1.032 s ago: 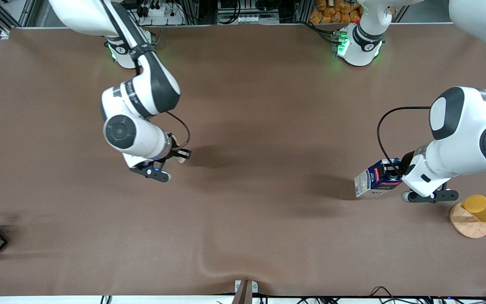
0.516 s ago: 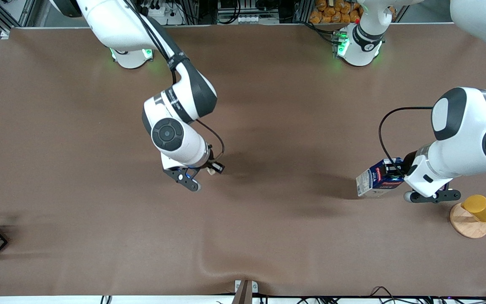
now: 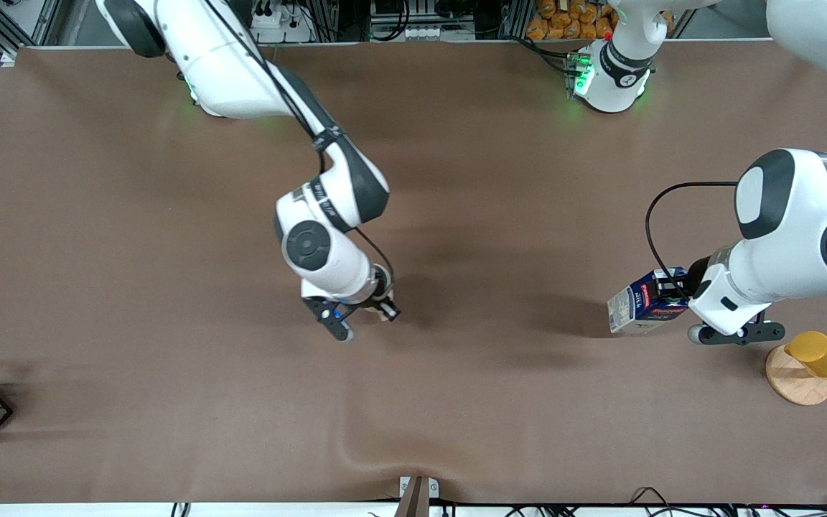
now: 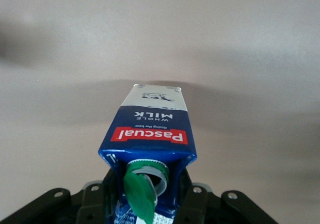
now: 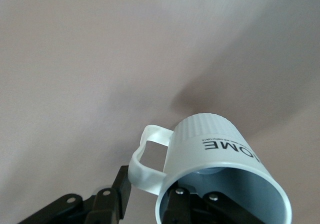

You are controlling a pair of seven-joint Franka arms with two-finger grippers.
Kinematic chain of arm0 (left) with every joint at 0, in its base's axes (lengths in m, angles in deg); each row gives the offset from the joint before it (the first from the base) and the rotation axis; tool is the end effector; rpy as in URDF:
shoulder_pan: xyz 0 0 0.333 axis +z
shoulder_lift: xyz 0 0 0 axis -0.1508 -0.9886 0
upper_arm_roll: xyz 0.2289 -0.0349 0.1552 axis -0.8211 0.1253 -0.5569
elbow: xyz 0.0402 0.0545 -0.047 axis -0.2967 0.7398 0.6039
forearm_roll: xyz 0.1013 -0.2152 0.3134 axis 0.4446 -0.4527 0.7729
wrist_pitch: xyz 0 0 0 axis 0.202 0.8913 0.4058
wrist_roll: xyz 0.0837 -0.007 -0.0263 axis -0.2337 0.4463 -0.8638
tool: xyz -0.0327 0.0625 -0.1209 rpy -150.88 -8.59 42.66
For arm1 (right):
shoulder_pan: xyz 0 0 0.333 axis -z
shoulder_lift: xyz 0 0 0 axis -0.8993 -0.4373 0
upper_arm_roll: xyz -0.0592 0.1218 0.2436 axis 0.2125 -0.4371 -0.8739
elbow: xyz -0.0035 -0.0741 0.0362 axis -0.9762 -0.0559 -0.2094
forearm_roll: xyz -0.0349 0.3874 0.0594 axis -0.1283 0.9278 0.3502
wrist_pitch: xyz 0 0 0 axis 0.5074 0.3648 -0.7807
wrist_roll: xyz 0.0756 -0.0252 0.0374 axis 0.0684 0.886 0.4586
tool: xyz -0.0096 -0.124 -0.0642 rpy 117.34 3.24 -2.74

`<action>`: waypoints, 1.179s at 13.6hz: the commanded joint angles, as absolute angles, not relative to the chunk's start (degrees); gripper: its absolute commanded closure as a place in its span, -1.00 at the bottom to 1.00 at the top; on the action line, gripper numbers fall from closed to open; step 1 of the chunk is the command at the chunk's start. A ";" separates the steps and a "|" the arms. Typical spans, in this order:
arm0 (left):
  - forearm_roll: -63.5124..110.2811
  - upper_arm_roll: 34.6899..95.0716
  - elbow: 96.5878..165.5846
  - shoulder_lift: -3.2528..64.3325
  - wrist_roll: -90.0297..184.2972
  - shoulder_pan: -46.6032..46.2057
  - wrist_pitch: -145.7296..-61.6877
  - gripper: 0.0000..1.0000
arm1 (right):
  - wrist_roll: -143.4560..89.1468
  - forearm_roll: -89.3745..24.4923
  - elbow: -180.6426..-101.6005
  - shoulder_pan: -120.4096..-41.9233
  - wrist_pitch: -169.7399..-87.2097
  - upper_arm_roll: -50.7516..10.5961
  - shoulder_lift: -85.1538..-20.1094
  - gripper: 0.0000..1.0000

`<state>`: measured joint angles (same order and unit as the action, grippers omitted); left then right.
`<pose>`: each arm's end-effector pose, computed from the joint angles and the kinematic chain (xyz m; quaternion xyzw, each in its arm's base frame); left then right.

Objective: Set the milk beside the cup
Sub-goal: 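Carry the held mug with the right gripper toward the table middle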

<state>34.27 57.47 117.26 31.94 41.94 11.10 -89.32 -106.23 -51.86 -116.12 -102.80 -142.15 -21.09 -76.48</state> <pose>0.6437 -0.0788 0.3536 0.9974 0.0294 -0.0641 0.0121 0.5961 0.4399 0.2083 -0.9063 0.4053 0.0381 0.1136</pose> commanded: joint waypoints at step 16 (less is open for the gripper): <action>35.19 58.85 117.24 31.81 35.84 9.91 -88.50 0.02 | -118.41 -50.83 -108.63 -106.79 -140.14 -23.86 -79.10 -1.00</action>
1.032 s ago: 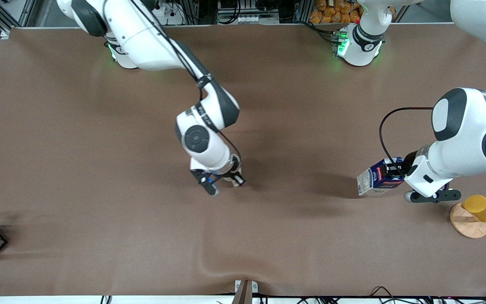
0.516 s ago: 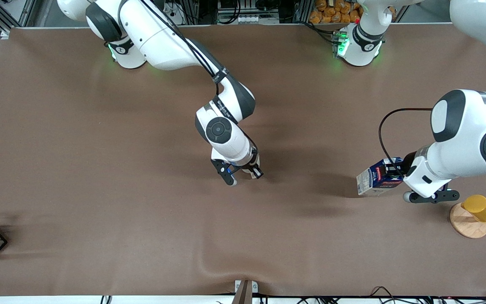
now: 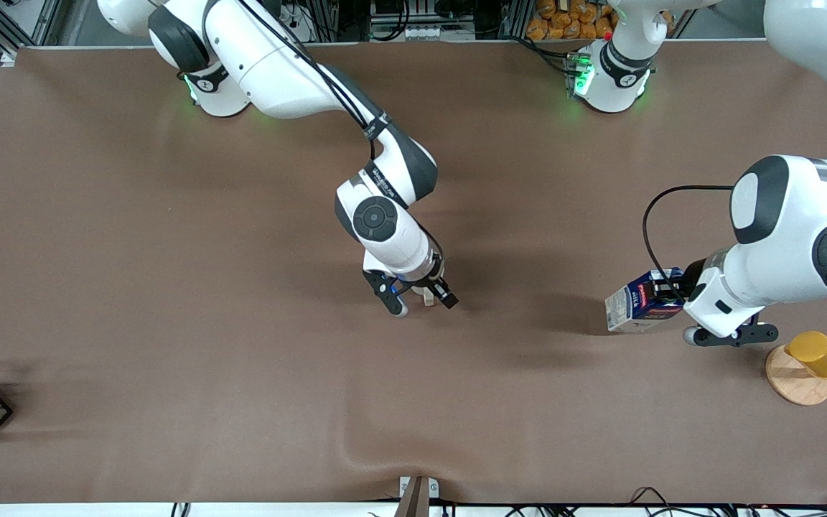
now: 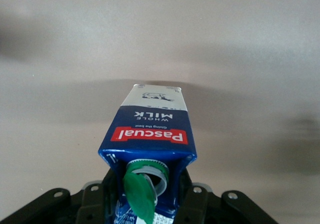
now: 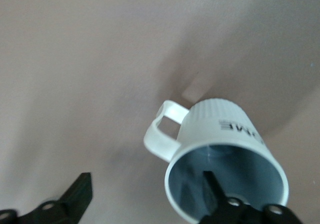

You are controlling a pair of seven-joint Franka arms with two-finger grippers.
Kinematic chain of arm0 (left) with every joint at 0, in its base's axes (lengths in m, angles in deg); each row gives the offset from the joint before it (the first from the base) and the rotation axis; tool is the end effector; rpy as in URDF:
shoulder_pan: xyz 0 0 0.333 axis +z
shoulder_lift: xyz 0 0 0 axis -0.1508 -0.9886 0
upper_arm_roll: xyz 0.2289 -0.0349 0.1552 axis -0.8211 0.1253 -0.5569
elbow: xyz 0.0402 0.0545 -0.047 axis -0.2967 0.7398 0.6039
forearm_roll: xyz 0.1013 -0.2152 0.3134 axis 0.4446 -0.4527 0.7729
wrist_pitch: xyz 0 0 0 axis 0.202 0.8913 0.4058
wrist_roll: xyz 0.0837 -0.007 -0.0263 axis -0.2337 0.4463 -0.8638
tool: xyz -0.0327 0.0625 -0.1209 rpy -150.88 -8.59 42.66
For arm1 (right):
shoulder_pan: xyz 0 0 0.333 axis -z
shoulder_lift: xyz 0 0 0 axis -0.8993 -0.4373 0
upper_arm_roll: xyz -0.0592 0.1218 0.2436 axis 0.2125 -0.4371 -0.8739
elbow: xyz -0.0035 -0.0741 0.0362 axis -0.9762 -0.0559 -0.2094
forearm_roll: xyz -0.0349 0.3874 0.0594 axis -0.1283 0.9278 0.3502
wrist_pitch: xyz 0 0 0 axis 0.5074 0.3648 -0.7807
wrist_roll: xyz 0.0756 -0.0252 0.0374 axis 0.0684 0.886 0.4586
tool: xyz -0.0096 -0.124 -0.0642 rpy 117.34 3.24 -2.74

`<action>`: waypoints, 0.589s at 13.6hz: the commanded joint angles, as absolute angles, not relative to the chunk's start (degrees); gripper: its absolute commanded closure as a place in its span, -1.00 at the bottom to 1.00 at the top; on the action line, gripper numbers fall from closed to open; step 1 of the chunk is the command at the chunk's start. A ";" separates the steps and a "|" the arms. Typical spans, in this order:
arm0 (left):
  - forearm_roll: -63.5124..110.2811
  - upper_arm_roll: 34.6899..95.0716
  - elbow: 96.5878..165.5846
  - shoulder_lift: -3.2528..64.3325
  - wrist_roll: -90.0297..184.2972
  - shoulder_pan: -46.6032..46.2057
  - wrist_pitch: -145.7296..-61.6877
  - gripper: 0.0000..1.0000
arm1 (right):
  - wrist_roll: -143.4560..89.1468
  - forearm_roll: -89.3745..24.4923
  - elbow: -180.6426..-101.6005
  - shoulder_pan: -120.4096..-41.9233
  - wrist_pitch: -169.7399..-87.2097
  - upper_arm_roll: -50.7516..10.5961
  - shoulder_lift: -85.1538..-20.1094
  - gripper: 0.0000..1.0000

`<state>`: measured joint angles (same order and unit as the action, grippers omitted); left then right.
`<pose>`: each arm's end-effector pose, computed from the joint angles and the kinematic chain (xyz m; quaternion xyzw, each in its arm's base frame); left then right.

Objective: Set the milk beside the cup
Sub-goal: 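Carry the held mug with the right gripper toward the table middle, then lower the mug with the right gripper while the left gripper lifts the carton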

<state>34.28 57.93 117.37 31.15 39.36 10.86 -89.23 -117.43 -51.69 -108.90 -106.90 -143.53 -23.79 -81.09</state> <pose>0.6423 -0.0861 0.3442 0.9962 0.0460 -0.0730 0.0114 0.5617 0.5180 0.2111 -0.8825 0.4442 0.0569 0.1437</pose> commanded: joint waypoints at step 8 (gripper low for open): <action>34.84 66.68 121.11 31.73 24.87 2.02 -86.39 0.03 | -104.74 -44.69 -106.52 -95.65 -119.23 -24.30 -70.40 -1.00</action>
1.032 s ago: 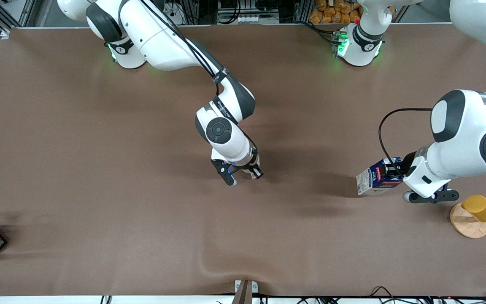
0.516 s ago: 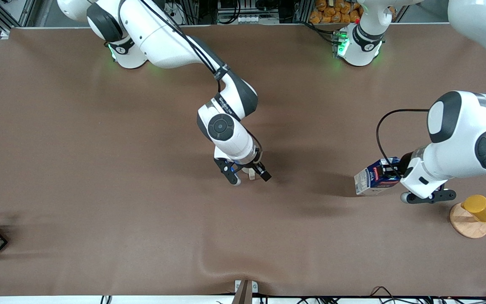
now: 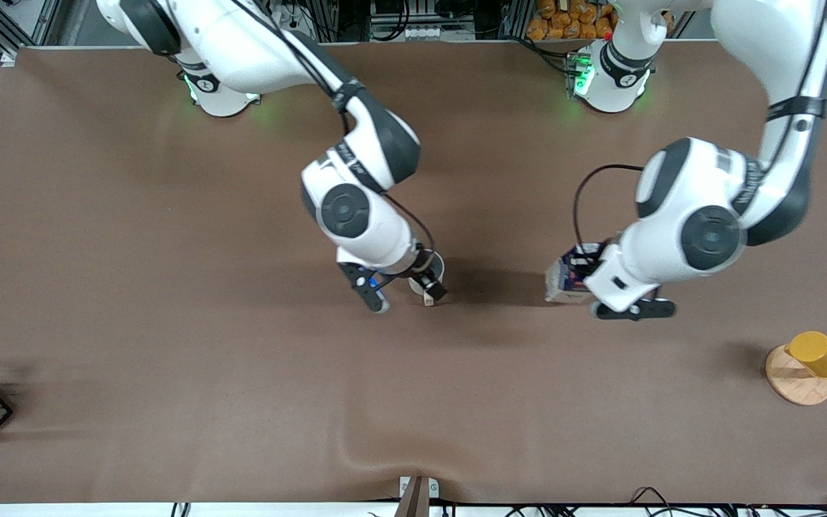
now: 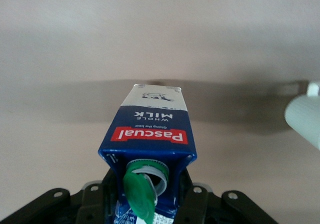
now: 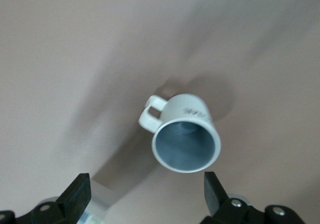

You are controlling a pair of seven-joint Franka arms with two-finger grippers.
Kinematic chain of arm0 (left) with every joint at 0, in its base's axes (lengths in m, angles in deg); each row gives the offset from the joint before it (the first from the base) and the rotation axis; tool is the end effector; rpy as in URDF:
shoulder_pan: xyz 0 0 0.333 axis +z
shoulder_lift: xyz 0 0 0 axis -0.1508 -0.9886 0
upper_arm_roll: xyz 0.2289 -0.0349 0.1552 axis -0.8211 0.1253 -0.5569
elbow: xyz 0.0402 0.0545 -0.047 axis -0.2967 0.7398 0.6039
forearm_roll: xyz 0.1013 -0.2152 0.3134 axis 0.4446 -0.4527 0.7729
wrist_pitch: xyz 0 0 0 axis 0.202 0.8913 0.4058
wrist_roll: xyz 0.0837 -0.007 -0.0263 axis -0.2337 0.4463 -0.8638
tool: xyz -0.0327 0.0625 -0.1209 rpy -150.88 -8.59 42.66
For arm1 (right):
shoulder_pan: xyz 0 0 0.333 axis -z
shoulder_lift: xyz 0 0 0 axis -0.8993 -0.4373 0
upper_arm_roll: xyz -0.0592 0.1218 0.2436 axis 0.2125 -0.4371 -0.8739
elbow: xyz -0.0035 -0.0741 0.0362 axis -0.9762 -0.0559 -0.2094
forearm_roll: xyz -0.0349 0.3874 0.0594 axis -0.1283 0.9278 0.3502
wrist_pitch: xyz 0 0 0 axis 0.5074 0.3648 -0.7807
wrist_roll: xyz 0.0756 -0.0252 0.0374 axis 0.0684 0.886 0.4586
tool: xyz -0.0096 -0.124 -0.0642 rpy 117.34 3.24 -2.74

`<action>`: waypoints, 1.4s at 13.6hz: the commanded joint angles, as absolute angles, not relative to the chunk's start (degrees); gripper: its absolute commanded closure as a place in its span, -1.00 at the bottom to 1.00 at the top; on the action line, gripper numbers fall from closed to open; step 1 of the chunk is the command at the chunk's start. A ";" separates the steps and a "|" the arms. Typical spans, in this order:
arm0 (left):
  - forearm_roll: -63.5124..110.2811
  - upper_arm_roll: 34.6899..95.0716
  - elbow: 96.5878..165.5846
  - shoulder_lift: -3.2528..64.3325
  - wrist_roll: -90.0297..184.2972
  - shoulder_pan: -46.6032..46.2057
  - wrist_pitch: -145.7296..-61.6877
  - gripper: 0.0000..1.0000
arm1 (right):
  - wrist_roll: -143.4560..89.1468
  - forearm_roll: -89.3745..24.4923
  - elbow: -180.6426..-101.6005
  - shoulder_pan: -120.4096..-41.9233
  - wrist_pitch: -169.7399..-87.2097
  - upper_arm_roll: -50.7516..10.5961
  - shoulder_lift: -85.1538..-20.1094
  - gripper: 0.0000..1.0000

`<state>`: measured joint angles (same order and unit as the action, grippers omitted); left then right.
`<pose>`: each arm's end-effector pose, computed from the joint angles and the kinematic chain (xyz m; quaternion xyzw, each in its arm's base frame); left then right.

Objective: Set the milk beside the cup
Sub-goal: 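Lower the mug with the right gripper while the left gripper lifts the carton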

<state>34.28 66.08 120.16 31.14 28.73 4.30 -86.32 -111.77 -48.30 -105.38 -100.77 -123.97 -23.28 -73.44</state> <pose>0.5846 -0.2337 0.3283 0.9922 0.0113 -0.1237 0.0053 0.5885 0.4566 0.3097 -0.8892 0.4278 0.1175 0.1119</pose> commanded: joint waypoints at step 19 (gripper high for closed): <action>32.46 66.68 119.54 25.93 0.06 -19.98 -96.75 0.00 | -15.93 -70.68 -132.28 -58.71 -95.56 -23.77 -28.13 -1.00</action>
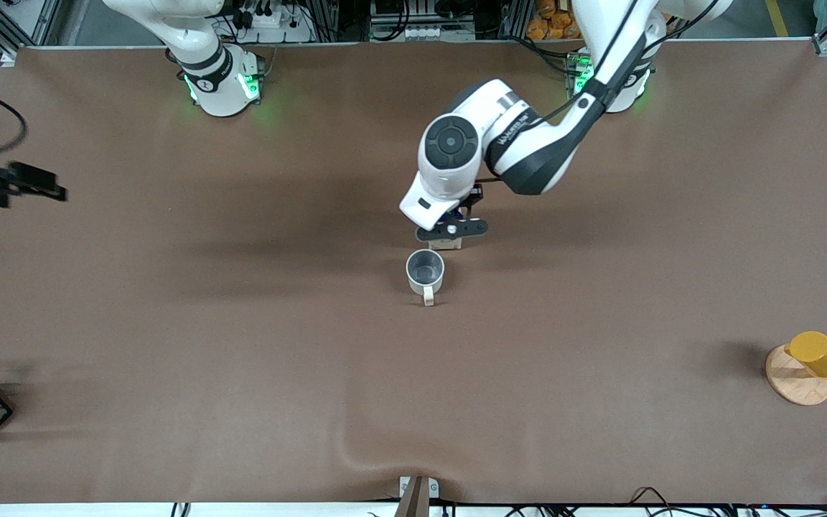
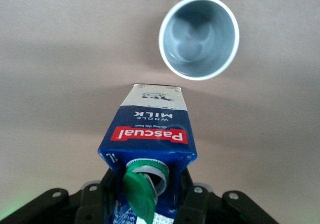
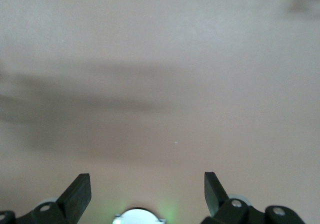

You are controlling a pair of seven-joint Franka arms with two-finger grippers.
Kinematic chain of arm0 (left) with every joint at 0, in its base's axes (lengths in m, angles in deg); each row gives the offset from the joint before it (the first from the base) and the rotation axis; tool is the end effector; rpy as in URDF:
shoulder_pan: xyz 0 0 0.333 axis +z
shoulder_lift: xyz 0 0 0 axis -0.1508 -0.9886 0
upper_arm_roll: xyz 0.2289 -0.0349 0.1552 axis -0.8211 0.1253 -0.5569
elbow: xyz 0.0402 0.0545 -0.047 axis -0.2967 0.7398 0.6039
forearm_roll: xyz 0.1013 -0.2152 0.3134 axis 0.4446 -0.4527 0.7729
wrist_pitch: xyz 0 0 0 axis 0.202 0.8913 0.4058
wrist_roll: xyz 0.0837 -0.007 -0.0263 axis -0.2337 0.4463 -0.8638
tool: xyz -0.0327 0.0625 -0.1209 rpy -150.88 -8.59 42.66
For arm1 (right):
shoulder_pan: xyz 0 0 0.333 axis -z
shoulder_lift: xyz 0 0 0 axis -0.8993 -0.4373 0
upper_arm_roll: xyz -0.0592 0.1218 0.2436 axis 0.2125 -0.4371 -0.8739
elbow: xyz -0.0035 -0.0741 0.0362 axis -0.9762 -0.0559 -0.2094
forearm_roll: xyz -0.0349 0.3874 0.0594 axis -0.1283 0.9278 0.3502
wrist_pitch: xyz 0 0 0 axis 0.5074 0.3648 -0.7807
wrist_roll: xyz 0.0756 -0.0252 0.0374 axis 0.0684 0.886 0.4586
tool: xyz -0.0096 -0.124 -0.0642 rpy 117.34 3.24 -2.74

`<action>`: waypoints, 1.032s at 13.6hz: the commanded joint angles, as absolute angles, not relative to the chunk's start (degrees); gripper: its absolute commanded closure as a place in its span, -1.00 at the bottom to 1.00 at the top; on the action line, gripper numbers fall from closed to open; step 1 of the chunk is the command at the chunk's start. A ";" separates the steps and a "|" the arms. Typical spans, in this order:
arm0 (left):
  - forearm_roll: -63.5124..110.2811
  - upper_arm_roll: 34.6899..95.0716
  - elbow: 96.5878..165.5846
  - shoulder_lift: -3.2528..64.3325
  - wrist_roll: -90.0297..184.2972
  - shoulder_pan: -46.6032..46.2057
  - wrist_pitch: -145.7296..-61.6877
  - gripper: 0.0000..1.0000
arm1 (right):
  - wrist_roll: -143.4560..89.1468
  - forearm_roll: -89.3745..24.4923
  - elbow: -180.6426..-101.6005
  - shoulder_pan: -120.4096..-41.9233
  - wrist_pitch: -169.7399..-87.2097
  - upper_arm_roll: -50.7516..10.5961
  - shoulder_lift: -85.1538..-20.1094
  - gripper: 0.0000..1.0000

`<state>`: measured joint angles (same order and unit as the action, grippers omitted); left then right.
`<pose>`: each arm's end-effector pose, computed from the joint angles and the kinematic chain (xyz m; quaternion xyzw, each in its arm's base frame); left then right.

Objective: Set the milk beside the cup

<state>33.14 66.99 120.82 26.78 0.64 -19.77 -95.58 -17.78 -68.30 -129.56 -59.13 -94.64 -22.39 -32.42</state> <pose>0.4440 -0.4746 0.2884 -0.9931 -0.0483 0.1071 0.0037 0.5442 -0.0736 0.5334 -0.9953 -0.0556 0.0755 0.0229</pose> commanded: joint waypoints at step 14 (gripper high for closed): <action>32.90 66.15 115.13 21.71 0.50 -21.12 -100.54 -0.05 | -28.85 -70.25 -127.97 -58.71 -91.43 -23.77 -27.23 -1.00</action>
<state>33.14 66.73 116.73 22.88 0.61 -20.18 -99.50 -27.85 -69.59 -128.27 -59.14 -92.39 -23.52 -27.77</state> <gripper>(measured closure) 0.480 0.000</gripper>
